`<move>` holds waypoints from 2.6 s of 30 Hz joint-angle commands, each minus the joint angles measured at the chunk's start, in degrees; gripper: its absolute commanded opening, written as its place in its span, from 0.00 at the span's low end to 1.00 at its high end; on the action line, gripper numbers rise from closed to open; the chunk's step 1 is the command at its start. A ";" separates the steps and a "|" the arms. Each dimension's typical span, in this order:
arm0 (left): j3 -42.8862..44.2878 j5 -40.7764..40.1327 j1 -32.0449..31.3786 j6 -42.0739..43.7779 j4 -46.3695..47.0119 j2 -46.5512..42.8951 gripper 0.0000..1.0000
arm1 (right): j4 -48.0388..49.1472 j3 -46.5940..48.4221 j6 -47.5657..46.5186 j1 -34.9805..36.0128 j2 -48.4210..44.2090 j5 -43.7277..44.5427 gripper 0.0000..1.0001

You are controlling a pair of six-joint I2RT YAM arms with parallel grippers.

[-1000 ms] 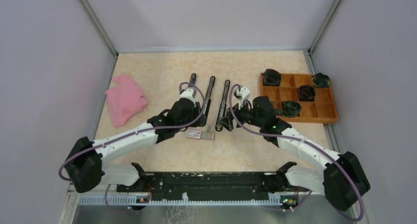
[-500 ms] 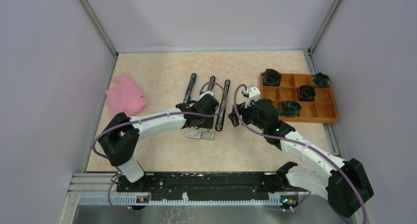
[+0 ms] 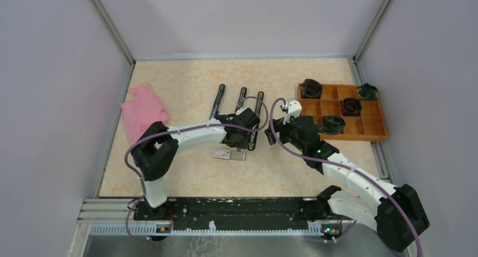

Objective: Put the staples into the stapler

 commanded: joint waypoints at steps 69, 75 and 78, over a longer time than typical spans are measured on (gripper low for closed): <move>-32.06 27.37 15.65 -4.18 49.43 -42.04 0.22 | 18.83 8.63 4.06 -1.87 5.80 -43.23 0.79; -34.54 30.89 15.94 -6.42 55.84 -44.81 0.22 | 28.82 8.67 9.89 -2.08 8.80 -47.11 0.76; -35.23 32.28 15.94 -7.31 57.84 -45.46 0.22 | 34.52 8.62 13.88 -2.08 10.21 -49.03 0.75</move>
